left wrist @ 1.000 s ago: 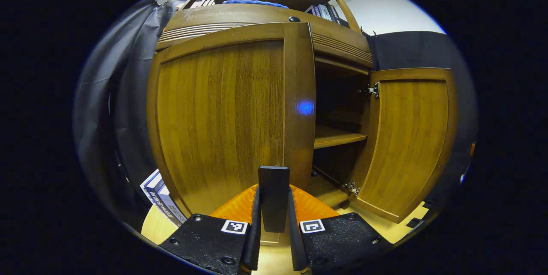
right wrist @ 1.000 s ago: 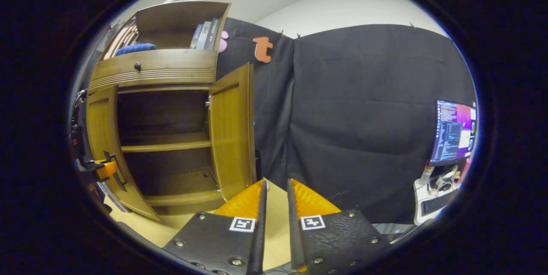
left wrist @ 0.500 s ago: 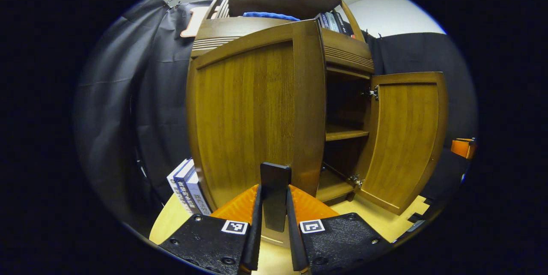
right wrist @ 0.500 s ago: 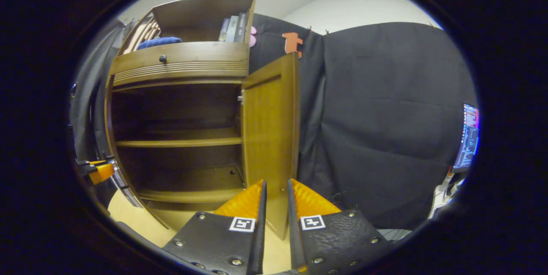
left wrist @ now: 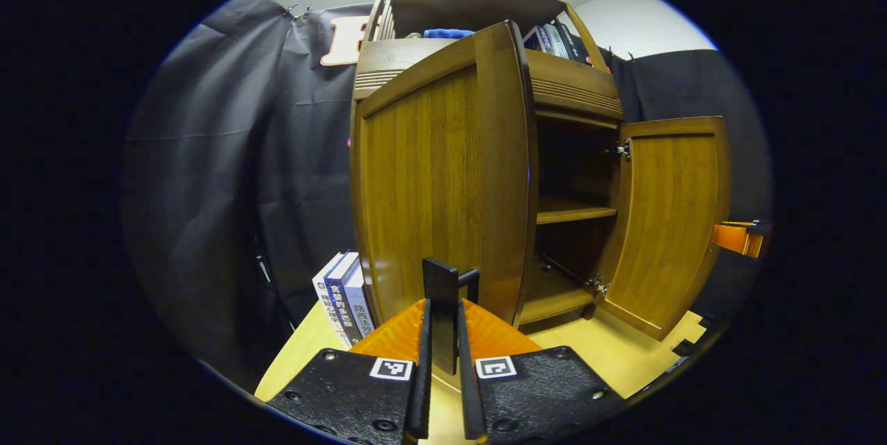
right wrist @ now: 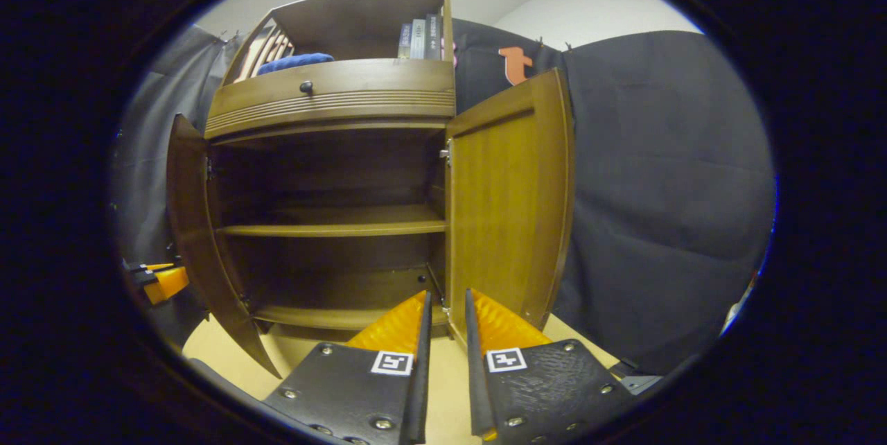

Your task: Open the right door of the double-door shoe cabinet with the right hand, and open the left door with the left hand.

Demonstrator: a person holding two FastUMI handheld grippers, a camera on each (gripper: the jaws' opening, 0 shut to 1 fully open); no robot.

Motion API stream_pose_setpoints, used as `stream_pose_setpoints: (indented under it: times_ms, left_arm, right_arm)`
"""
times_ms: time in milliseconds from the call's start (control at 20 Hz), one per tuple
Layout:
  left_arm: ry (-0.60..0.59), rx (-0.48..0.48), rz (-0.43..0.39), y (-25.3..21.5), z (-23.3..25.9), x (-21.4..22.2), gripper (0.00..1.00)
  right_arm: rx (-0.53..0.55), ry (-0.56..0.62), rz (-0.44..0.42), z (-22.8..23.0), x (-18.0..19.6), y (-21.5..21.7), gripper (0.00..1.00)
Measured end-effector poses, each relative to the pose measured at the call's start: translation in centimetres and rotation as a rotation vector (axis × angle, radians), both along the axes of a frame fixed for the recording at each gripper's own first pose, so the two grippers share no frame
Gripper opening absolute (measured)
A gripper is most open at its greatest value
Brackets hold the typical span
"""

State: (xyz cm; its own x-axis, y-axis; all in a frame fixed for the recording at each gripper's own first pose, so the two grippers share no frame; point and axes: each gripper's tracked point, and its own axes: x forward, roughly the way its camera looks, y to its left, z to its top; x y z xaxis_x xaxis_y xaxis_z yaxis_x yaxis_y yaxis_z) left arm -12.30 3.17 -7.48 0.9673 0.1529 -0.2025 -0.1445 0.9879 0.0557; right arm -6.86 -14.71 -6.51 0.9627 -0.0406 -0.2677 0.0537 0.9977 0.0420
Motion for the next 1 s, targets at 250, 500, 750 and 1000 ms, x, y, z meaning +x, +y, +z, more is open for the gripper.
stream_pose_setpoints:
  times_ms: [250,500,750,1000]
  left_arm:
    - [0.001,0.026,0.088,3.6,0.1,-2.1,0.15]
    - [-0.005,0.031,0.163,6.8,0.3,-3.9,0.17]
    - [-0.009,0.019,0.202,8.2,0.3,-4.7,0.19]
    - [-0.007,0.046,0.212,8.8,0.4,-5.9,0.1]
  right_arm:
    - [0.019,0.006,0.074,-0.4,1.0,2.2,0.24]
    - [0.026,0.009,0.138,-0.7,1.8,4.7,0.24]
    - [0.028,0.016,0.188,-1.1,2.3,6.8,0.24]
    - [0.035,0.015,0.21,-1.3,2.8,7.7,0.25]
